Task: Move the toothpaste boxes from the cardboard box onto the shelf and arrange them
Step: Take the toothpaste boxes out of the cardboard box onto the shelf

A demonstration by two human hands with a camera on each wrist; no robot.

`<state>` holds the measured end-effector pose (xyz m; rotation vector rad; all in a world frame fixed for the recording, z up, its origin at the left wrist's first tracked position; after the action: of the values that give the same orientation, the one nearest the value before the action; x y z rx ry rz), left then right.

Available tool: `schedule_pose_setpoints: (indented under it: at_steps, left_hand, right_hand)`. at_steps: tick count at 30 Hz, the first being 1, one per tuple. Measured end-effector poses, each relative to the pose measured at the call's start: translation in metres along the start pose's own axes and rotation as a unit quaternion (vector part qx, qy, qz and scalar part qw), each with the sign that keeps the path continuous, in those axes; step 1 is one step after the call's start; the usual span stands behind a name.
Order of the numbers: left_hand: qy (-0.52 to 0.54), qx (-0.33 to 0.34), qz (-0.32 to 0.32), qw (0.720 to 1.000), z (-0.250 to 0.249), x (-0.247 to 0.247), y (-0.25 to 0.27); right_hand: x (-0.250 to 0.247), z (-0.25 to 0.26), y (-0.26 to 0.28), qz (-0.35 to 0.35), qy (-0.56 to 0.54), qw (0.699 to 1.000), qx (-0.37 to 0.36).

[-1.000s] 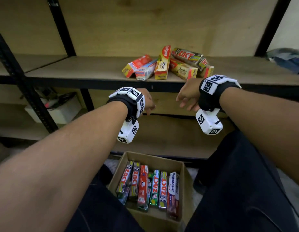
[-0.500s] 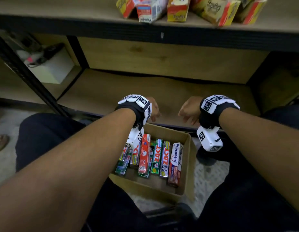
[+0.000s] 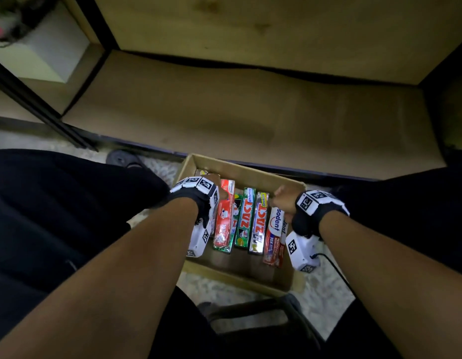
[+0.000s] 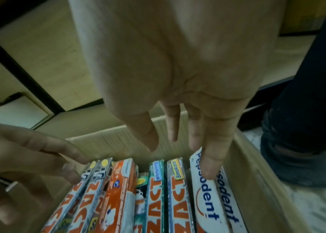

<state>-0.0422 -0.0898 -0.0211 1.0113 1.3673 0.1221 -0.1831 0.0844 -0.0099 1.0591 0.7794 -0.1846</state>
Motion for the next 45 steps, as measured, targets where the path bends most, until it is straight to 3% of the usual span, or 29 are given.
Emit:
schedule_pose_setpoints:
  at_steps: [8,16,20,24,27,31,34,36,40,45]
  left_hand:
    - [0.005,-0.024,0.059,0.998,0.022,0.034,-0.013]
    - [0.142,-0.125,-0.013,0.982,0.035,0.056,-0.019]
    - [0.204,-0.150,0.010,0.967,0.037,0.083,-0.021]
    - [0.186,-0.120,-0.005,0.975,0.040,0.093,-0.026]
    - [0.229,-0.110,-0.016,0.967,0.037,0.086,-0.021]
    - [0.264,-0.084,0.001,0.961,0.036,0.084,-0.021]
    - [0.268,-0.079,0.001,0.960,0.036,0.086,-0.018]
    - [0.281,-0.080,0.011,0.956,0.035,0.086,-0.017]
    - [0.316,-0.085,0.034,0.944,0.036,0.087,-0.020]
    - [0.377,-0.082,0.011,0.923,0.043,0.086,-0.016]
  right_hand:
    - [0.042,-0.010,-0.032,0.005,0.011,1.000,0.022]
    - [0.047,-0.015,-0.032,-0.037,0.068,0.996,0.049]
    - [0.050,-0.016,-0.033,-0.060,0.006,0.997,0.044]
    - [0.053,-0.007,-0.028,-0.093,-0.034,0.995,-0.027]
    - [0.070,-0.002,-0.027,-0.076,-0.053,0.994,-0.050]
    - [0.087,-0.009,-0.024,-0.090,-0.077,0.993,0.003]
    - [0.097,-0.022,-0.024,-0.050,-0.106,0.987,0.108]
    - [0.103,-0.025,-0.024,-0.020,-0.136,0.980,0.140]
    - [0.103,-0.028,-0.023,-0.009,-0.194,0.971,0.140]
    - [0.100,-0.031,-0.020,0.003,-0.293,0.949,0.113]
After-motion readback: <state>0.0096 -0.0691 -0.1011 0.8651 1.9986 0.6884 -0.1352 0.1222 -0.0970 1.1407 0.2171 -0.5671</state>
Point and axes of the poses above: each hand's wrist, its own y-axis away from the middle knuckle, its own x-axis out of the palm, z = x × y, the point moved 6 cm from there along -y, towards the middle knuckle, and after that the axes turned 3 degrees about -x, right-handed, at the moved point
